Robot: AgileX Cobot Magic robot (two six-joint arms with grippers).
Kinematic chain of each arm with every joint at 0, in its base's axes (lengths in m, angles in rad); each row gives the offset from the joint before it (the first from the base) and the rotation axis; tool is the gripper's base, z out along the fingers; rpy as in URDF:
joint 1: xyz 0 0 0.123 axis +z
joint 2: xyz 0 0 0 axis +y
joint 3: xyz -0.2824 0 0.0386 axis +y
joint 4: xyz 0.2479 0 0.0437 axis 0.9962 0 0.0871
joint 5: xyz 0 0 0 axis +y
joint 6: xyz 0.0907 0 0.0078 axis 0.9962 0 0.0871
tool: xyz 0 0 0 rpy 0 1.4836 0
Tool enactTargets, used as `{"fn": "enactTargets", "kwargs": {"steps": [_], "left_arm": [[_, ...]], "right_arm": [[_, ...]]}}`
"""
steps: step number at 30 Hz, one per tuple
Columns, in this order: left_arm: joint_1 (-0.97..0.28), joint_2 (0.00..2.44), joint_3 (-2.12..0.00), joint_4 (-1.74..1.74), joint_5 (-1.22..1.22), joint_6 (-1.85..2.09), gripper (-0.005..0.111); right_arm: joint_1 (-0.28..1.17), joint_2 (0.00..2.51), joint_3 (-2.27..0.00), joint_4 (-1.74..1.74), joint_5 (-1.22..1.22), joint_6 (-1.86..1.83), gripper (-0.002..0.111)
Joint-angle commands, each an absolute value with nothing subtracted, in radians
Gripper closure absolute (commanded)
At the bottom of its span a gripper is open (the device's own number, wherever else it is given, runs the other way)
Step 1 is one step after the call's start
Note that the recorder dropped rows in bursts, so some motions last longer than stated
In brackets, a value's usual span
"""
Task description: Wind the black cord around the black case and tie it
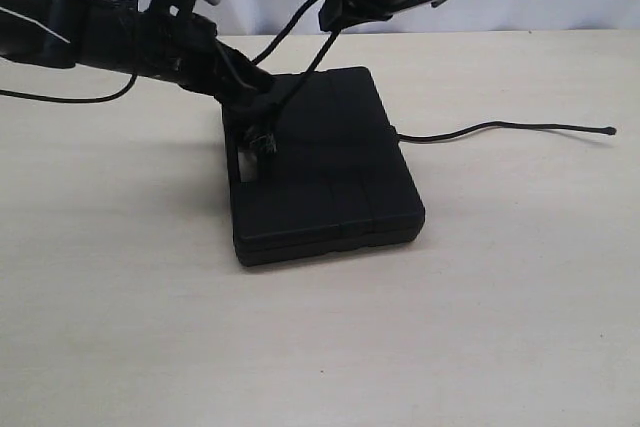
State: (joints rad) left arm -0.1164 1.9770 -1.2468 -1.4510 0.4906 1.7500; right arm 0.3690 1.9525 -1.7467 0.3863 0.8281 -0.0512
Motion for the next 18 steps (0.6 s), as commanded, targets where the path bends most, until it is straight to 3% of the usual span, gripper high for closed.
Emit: {"fn": "enactTargets", "kwargs": {"steps": [1,2,3,10,14,18], "left_arm": [[-0.117,1.984,-1.250,-1.569,0.543,1.833,0.076],[-0.117,1.984,-1.255,-1.642,0.591,1.897,0.097],[-0.117,1.984,-1.261,-1.664,0.607,1.918,0.106],[-0.115,1.984,-1.333,-1.695,0.637,1.920,0.107],[-0.115,1.984,-1.333,-1.630,0.572,1.900,0.107],[-0.115,1.975,-1.333,-1.344,0.562,1.757,0.107]], "right_arm": [[0.362,1.940,-1.750,0.377,0.859,-0.078,0.093],[0.362,1.940,-1.750,0.373,0.873,-0.091,0.086],[0.362,1.940,-1.750,0.368,0.884,-0.091,0.083],[0.362,1.940,-1.750,0.265,0.972,-0.094,0.070],[0.362,1.940,-1.750,0.243,0.974,-0.105,0.070],[0.364,1.947,-1.750,0.266,0.999,-0.232,0.070]]}}
